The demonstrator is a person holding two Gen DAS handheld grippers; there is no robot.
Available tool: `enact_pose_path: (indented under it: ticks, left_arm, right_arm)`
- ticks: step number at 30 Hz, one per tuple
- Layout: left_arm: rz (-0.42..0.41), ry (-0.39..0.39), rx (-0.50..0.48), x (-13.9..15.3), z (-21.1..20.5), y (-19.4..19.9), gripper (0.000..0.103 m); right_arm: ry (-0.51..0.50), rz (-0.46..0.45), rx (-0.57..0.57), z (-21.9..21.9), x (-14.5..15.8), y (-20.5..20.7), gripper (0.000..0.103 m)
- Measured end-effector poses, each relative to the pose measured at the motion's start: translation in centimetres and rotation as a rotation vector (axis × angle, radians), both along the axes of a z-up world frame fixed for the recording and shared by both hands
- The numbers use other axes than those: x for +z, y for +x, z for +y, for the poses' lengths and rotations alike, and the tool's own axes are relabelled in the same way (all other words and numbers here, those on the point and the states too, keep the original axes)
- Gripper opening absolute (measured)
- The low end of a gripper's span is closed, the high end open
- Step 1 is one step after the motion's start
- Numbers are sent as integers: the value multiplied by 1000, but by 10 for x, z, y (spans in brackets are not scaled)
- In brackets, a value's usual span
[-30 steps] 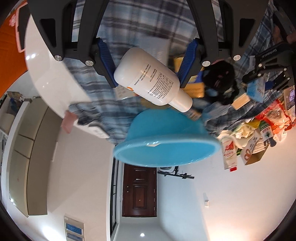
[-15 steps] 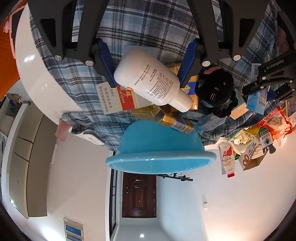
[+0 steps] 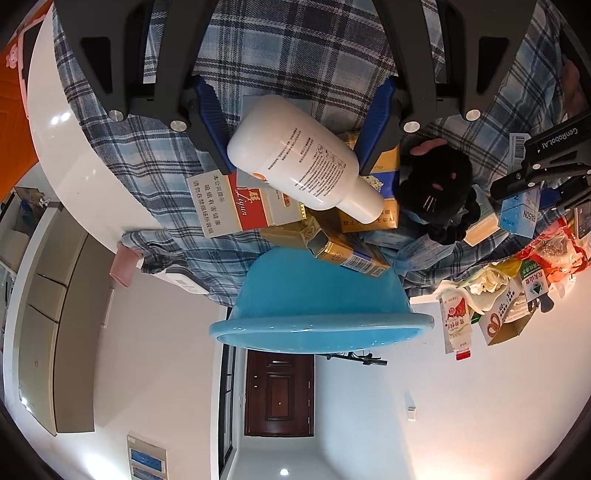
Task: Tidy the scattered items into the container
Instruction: 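Lift the lotion bottle with the right gripper while the left gripper holds the RAISON box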
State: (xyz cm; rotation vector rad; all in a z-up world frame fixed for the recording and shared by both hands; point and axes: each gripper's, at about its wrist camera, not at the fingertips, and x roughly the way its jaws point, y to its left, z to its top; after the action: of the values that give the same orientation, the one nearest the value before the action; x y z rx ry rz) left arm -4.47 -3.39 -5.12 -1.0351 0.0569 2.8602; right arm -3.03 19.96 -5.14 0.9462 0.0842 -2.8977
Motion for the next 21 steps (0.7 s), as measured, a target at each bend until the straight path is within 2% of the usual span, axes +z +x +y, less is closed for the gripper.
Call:
enact_pose_path:
  ticks: [21]
  left_arm:
    - [30,-6,12,2,1,3,55]
  right_arm:
    - [3,7,-12,0,1,1,68]
